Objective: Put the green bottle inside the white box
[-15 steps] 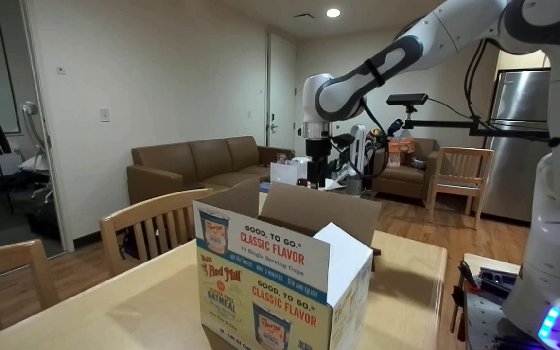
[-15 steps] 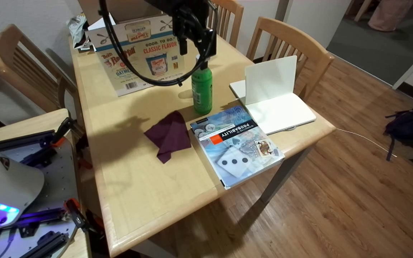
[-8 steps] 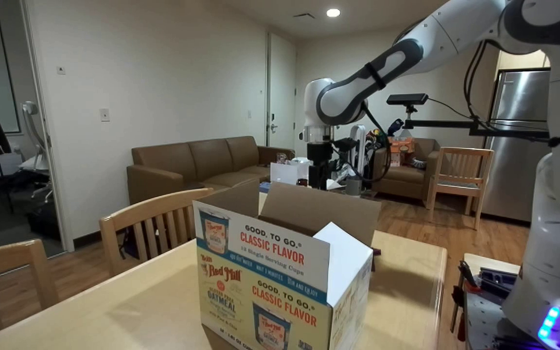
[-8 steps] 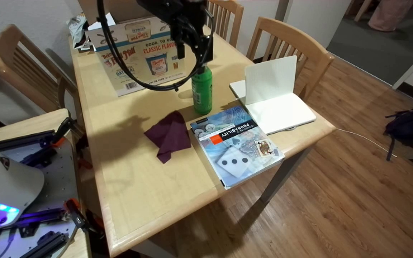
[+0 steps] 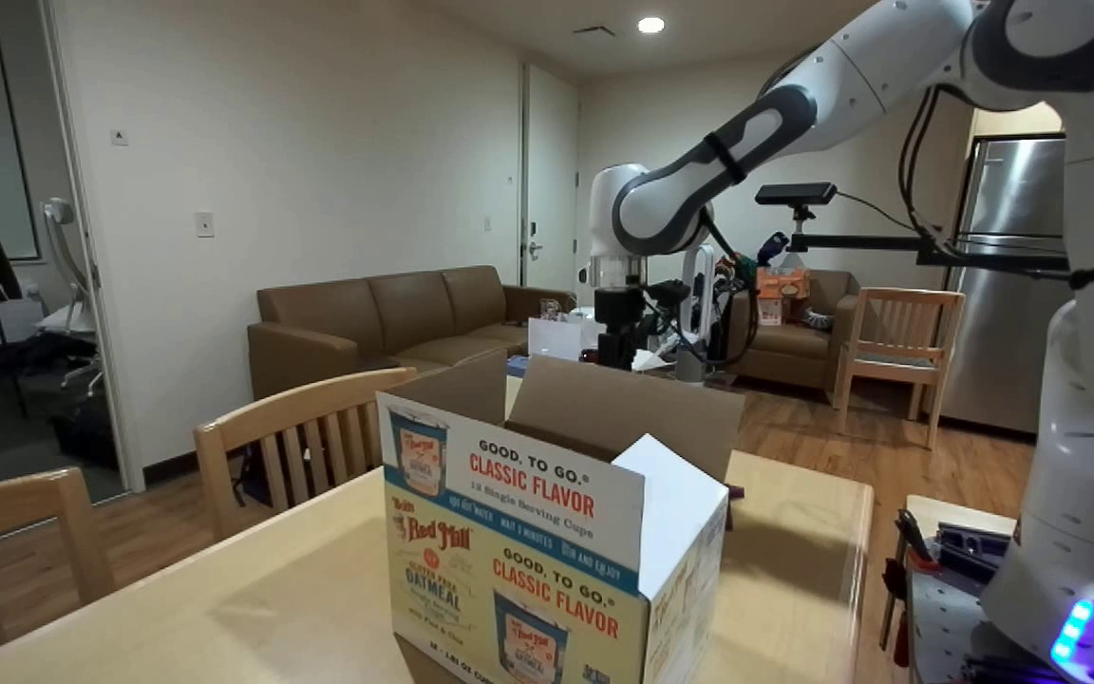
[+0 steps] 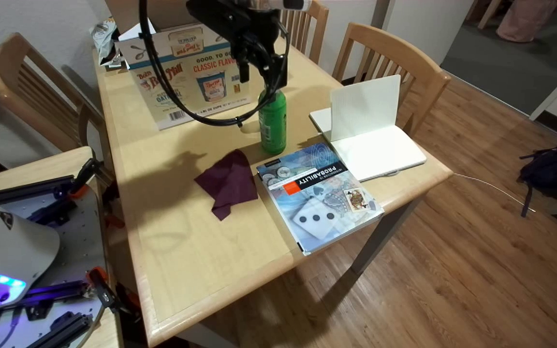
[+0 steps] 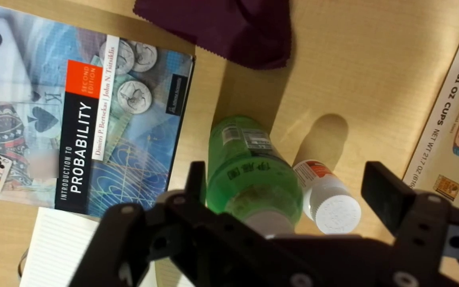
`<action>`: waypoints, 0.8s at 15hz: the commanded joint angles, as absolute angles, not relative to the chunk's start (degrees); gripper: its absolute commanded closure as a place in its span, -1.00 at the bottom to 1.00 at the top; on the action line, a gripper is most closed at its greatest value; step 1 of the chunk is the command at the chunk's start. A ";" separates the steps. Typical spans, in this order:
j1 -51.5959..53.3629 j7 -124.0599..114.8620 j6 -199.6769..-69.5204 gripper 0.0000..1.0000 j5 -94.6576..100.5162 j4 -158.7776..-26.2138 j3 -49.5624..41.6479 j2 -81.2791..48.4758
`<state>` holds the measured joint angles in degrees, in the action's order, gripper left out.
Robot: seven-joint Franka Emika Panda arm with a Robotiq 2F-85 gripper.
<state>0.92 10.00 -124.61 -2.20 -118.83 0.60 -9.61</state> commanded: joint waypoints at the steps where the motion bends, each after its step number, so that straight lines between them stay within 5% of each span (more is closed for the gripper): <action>1: 0.29 12.21 -124.87 -0.50 -2.66 -117.19 1.14 -10.96; 12: 0.63 12.61 -124.34 0.83 -1.19 -114.31 1.51 -12.15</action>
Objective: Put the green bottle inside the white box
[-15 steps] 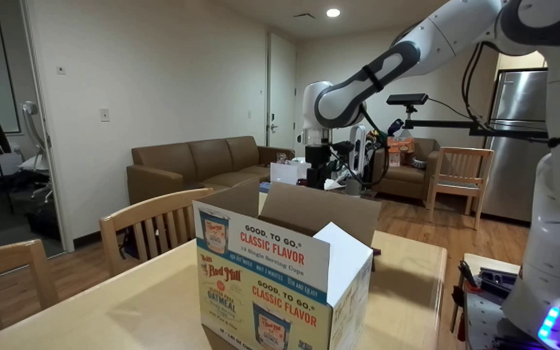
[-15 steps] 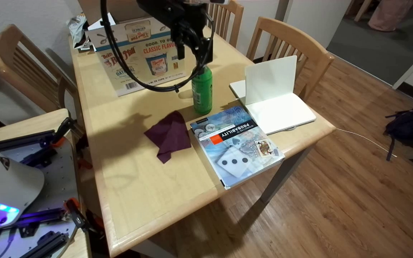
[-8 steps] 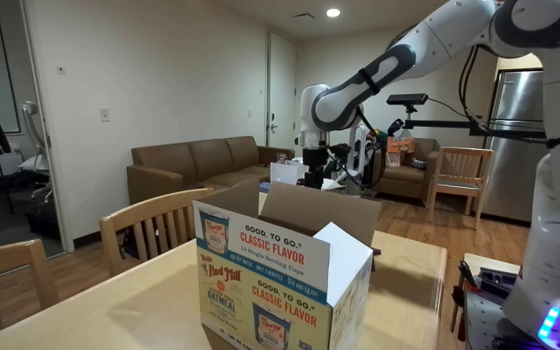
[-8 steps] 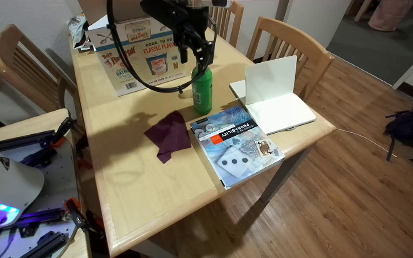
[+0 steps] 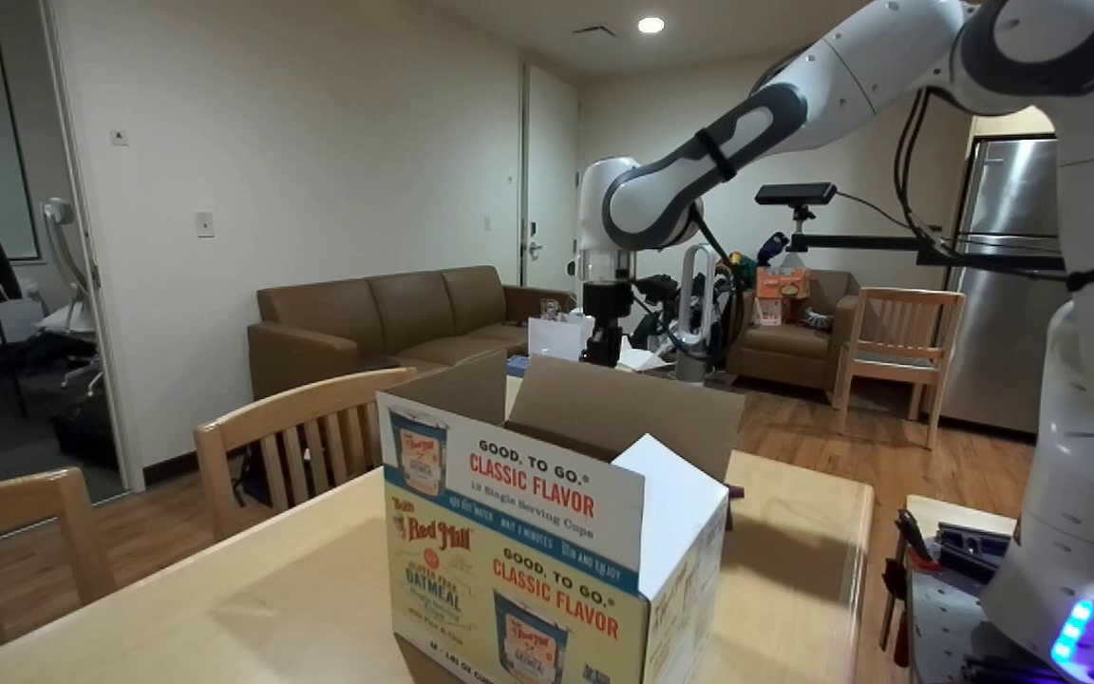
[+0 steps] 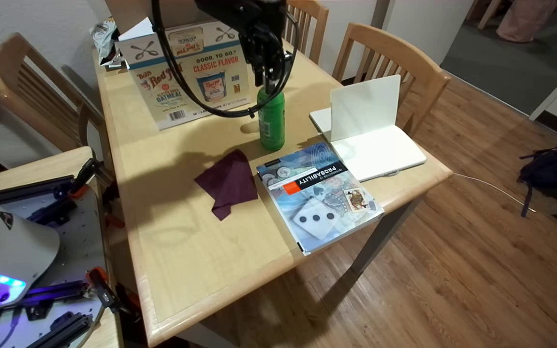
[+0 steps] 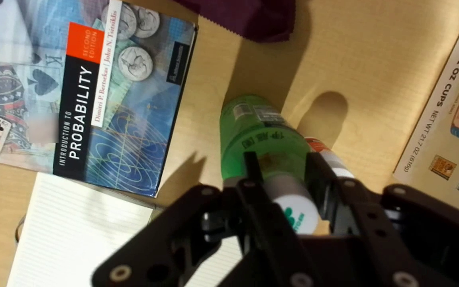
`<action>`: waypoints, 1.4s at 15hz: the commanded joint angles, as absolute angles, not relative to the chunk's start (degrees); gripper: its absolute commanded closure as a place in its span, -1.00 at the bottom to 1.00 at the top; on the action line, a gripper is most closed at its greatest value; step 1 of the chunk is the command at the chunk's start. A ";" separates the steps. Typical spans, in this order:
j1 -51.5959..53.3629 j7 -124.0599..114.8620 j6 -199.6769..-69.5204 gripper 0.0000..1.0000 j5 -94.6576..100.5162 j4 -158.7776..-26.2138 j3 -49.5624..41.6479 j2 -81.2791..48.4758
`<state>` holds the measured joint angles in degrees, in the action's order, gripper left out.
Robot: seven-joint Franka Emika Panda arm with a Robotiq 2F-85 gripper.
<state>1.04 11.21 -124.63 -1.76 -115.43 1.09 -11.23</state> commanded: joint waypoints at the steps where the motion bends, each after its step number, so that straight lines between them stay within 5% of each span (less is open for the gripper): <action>1: 0.62 12.52 -124.41 0.76 -1.11 -114.28 1.48 -12.13; 21: 4.45 12.31 -121.48 0.79 8.68 -98.35 3.35 -17.91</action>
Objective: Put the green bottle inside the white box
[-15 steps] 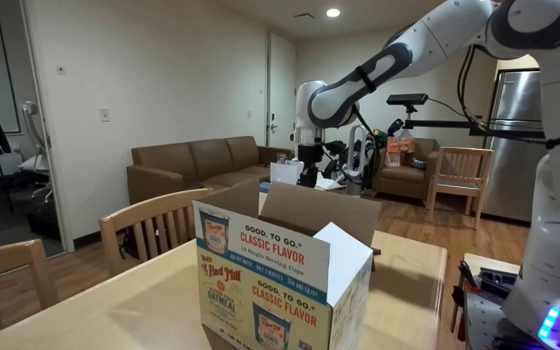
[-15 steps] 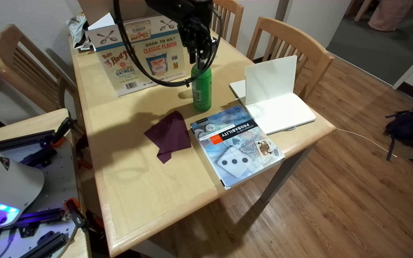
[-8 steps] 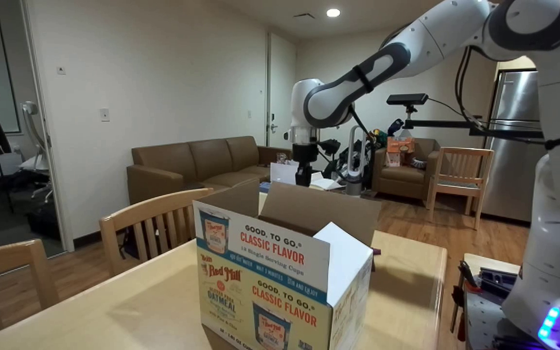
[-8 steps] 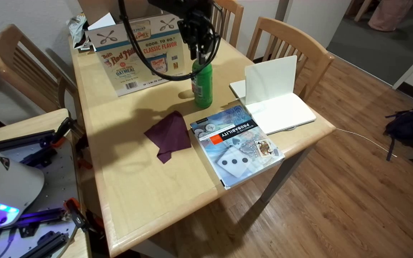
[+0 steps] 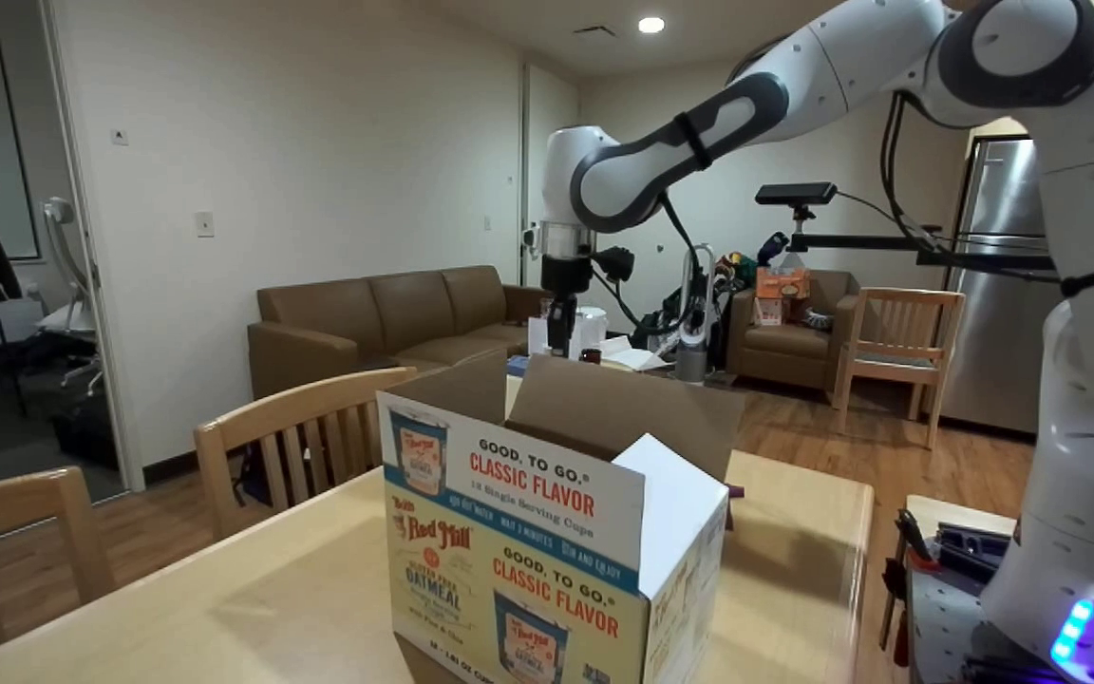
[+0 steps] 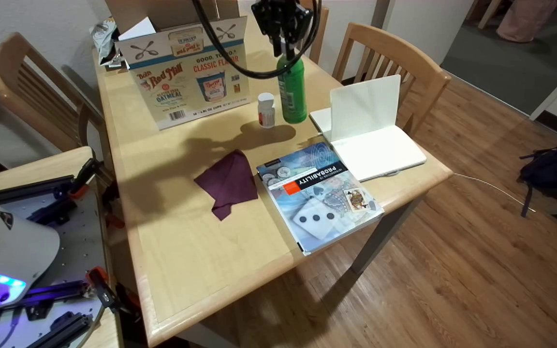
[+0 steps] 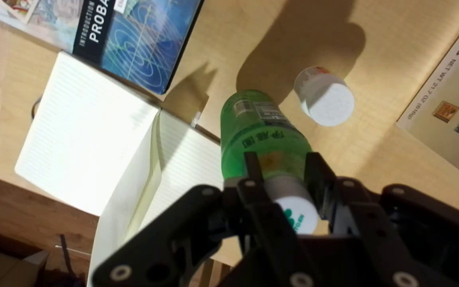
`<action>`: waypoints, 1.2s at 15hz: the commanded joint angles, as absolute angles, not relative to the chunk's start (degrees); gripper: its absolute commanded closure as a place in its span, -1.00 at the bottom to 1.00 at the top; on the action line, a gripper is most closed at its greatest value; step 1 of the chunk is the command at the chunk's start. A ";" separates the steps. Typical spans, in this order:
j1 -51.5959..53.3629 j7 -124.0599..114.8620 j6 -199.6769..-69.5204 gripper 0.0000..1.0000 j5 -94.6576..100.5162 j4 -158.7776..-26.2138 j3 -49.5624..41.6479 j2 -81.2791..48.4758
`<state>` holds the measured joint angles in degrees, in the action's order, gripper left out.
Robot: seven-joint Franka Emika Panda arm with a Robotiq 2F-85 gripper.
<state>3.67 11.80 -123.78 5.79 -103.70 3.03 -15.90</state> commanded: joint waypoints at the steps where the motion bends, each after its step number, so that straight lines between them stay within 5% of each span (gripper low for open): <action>1: 4.97 12.15 -121.03 0.79 9.61 -96.84 3.44 -18.46; 18: 9.22 11.96 -95.13 0.78 5.21 -73.66 6.31 -22.06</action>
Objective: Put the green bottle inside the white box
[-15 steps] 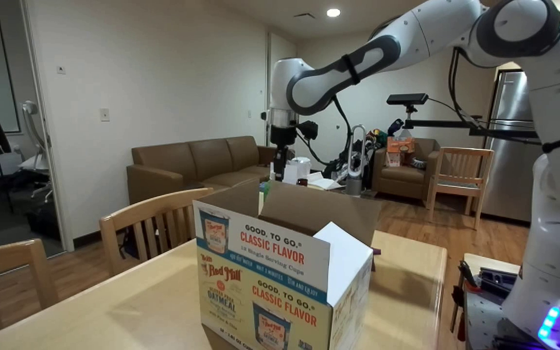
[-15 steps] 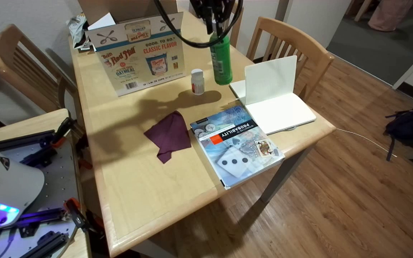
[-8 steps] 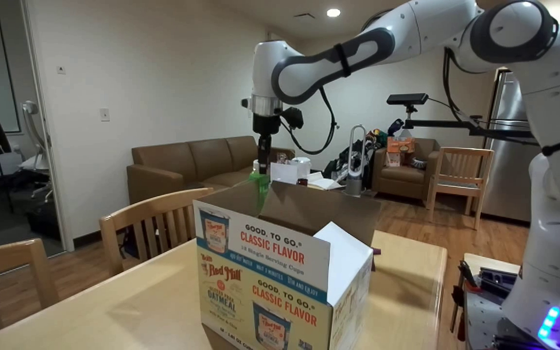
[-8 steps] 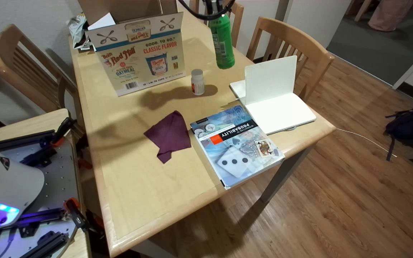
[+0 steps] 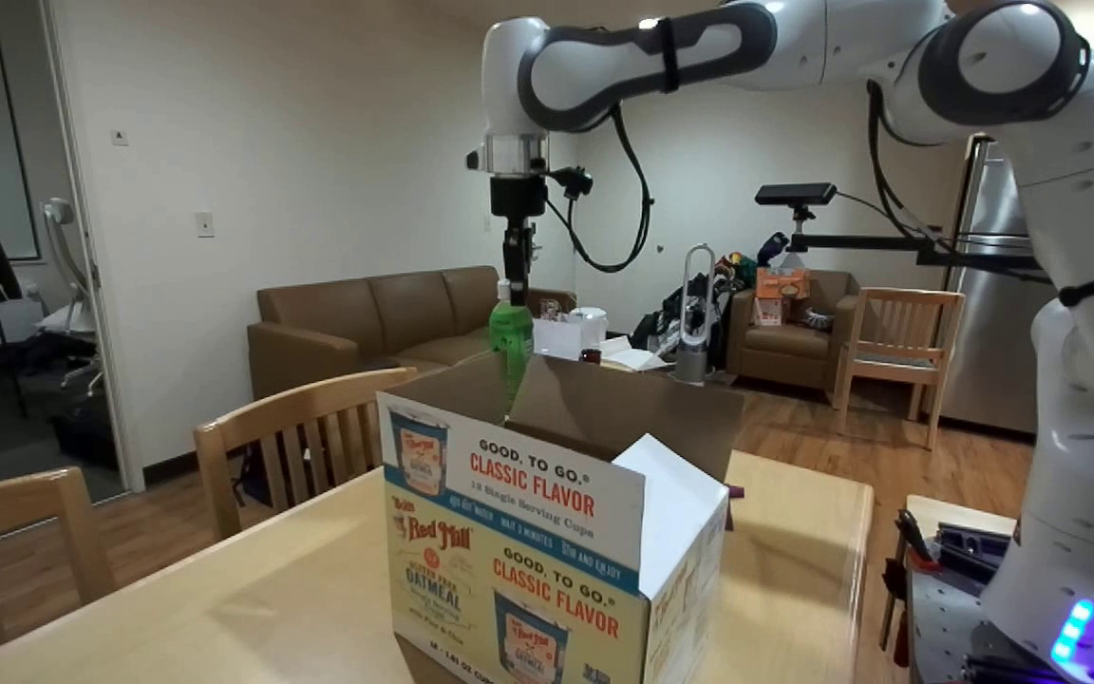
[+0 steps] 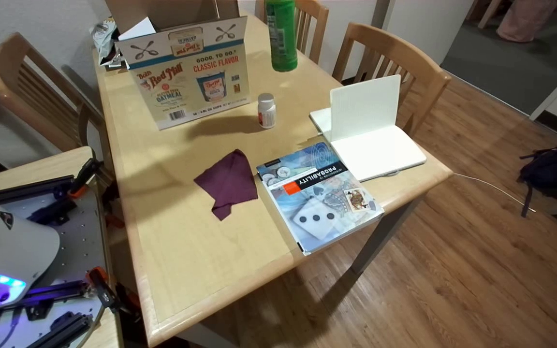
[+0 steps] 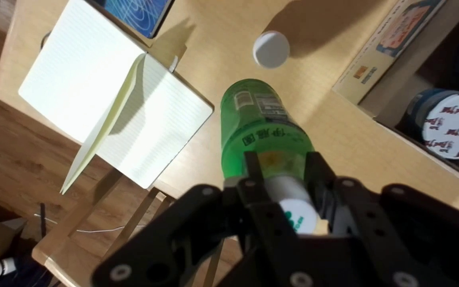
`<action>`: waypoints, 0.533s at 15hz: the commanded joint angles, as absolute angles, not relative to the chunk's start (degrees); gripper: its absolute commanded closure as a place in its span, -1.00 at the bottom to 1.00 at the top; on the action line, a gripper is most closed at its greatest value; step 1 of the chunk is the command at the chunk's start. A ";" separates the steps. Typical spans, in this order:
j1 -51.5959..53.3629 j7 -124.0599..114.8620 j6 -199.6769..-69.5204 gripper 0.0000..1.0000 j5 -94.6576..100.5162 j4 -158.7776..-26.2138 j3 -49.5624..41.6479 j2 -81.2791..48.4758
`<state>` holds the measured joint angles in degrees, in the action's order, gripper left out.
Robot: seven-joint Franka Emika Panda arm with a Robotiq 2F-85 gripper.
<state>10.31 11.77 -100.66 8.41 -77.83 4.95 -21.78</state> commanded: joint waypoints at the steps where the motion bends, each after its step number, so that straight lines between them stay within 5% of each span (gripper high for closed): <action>1: 9.32 11.74 -93.67 0.78 4.55 -72.69 6.41 -22.09; 8: 12.74 9.11 -87.67 0.78 5.63 -62.31 7.83 -24.37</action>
